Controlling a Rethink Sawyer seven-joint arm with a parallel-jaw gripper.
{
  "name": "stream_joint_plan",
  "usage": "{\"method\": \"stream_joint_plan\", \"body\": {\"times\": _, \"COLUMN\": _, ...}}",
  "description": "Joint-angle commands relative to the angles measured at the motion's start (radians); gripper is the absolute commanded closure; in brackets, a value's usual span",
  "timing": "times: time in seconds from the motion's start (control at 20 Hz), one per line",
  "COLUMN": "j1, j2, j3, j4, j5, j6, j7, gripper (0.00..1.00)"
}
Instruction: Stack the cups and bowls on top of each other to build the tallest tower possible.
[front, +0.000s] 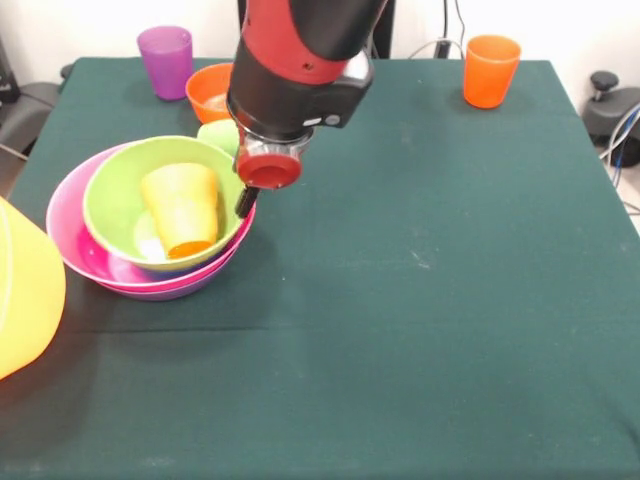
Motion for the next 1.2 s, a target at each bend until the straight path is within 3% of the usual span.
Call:
{"method": "stream_joint_plan", "body": {"times": 0.05, "j1": -0.005, "j2": -0.044, "j3": 0.147, "j4": 0.174, "j5": -0.010, "j6": -0.169, "j7": 0.136, "gripper": 0.00}}
{"method": "stream_joint_plan", "body": {"times": 0.6, "j1": -0.035, "j2": -0.092, "j3": 0.193, "j4": 0.224, "j5": -0.016, "j6": -0.228, "j7": 0.092, "gripper": 0.00}}
{"method": "stream_joint_plan", "body": {"times": 1.2, "j1": -0.075, "j2": -0.143, "j3": 0.221, "j4": 0.275, "j5": -0.038, "j6": -0.225, "j7": 0.050, "gripper": 0.00}}
